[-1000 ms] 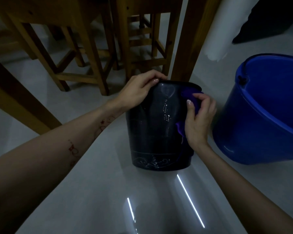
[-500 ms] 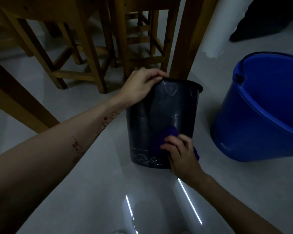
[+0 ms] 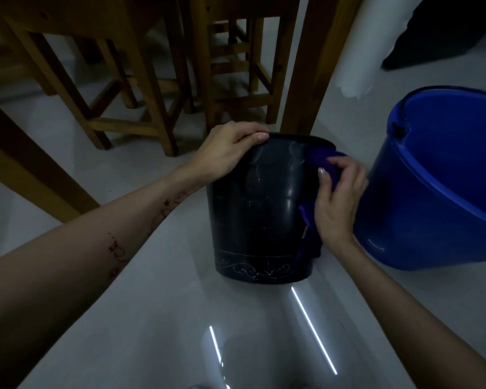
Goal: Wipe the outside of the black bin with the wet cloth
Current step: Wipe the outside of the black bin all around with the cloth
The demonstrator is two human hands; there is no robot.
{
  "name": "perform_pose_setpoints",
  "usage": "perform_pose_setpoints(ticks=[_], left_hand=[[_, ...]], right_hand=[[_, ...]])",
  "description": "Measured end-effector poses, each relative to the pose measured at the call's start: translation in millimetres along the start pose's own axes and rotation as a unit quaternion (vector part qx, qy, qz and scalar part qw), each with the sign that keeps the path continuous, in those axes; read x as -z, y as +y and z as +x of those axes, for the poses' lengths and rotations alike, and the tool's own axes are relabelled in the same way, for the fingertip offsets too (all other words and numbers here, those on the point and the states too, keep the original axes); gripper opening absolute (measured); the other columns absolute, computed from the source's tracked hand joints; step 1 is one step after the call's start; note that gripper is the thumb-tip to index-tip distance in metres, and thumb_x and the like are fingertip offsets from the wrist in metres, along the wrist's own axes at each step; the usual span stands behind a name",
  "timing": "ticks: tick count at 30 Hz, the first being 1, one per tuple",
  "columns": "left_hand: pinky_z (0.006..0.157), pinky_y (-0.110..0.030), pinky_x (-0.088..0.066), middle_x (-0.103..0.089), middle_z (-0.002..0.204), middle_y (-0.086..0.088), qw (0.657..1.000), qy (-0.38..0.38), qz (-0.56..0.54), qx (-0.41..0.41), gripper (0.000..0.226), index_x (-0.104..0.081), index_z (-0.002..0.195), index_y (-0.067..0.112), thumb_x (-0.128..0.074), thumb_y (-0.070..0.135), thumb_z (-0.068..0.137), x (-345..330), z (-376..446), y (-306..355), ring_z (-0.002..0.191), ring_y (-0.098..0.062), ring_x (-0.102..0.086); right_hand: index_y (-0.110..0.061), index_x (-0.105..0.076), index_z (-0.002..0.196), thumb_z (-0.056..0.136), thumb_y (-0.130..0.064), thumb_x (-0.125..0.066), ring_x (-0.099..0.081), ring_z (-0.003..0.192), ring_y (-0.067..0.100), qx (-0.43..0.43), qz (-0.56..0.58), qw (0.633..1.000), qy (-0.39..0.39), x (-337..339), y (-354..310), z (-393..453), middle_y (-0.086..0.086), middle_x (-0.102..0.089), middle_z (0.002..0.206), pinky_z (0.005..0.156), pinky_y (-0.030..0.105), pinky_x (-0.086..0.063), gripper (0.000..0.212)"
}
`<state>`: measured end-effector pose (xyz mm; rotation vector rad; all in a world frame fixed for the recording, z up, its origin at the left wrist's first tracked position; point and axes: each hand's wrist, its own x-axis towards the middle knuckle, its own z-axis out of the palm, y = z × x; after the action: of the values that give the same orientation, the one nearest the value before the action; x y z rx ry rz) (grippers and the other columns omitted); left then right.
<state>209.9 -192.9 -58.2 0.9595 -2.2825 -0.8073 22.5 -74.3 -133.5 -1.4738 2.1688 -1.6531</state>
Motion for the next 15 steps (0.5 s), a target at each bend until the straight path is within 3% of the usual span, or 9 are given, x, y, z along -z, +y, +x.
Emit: perform_pose_setpoints(ticks=[1,3,7,11,15], left_hand=[[0.074,0.007,-0.032,-0.058,0.104,0.021,1.0,0.009,0.009,-0.001,0.028,-0.062,0.122,0.025,-0.045,0.032,0.1,-1.2,2.3,1.0,0.087,0.029,-0.047],[0.073,0.008,-0.031,-0.057,0.108,0.02,1.0,0.02,0.019,0.003,0.03,-0.061,0.124,0.024,-0.045,0.033,0.1,-2.7,5.5,0.1,0.085,0.028,-0.046],[0.074,0.004,-0.038,-0.06,0.115,0.015,0.999,0.021,0.023,0.007,0.031,-0.06,0.126,0.026,-0.045,0.034,0.1,-6.8,8.2,-2.8,0.096,0.01,-0.054],[0.086,-0.016,-0.047,-0.066,0.116,0.008,0.999,0.036,0.021,0.023,0.029,-0.063,0.122,0.028,-0.047,0.037,0.099,-8.1,11.4,-5.3,0.103,-0.001,-0.059],[0.086,-0.025,-0.045,-0.064,0.11,0.007,0.998,0.041,0.048,0.016,0.031,-0.062,0.124,0.028,-0.047,0.039,0.099,-7.0,11.1,-6.5,0.102,-0.007,-0.056]], right_hand=[[-0.013,-0.052,0.117,0.097,-0.022,-0.052,-0.04,0.117,0.021,0.007,-0.004,1.0,-0.002,-5.9,-5.6,2.9,0.011,-0.044,0.126,0.096,0.026,-0.036,0.022],[-0.012,-0.053,0.117,0.096,-0.023,-0.052,-0.038,0.116,0.018,0.051,-0.015,0.998,-0.016,-16.4,-16.0,1.9,0.011,-0.044,0.126,0.096,0.02,-0.032,0.023],[-0.007,-0.057,0.114,0.094,-0.018,-0.056,-0.038,0.113,0.021,0.177,-0.064,0.981,-0.041,-28.7,-23.4,-13.2,0.012,-0.046,0.124,0.1,0.011,-0.022,0.023],[-0.007,-0.056,0.109,0.091,-0.012,-0.061,-0.05,0.102,0.034,0.322,-0.1,0.937,-0.086,-31.5,-8.3,-43.0,0.013,-0.053,0.12,0.098,0.025,-0.028,0.02],[-0.012,-0.052,0.113,0.088,-0.009,-0.062,-0.046,0.106,0.034,0.365,-0.102,0.913,-0.148,-18.8,19.4,-79.4,0.005,-0.047,0.125,0.096,0.034,-0.037,0.027]])
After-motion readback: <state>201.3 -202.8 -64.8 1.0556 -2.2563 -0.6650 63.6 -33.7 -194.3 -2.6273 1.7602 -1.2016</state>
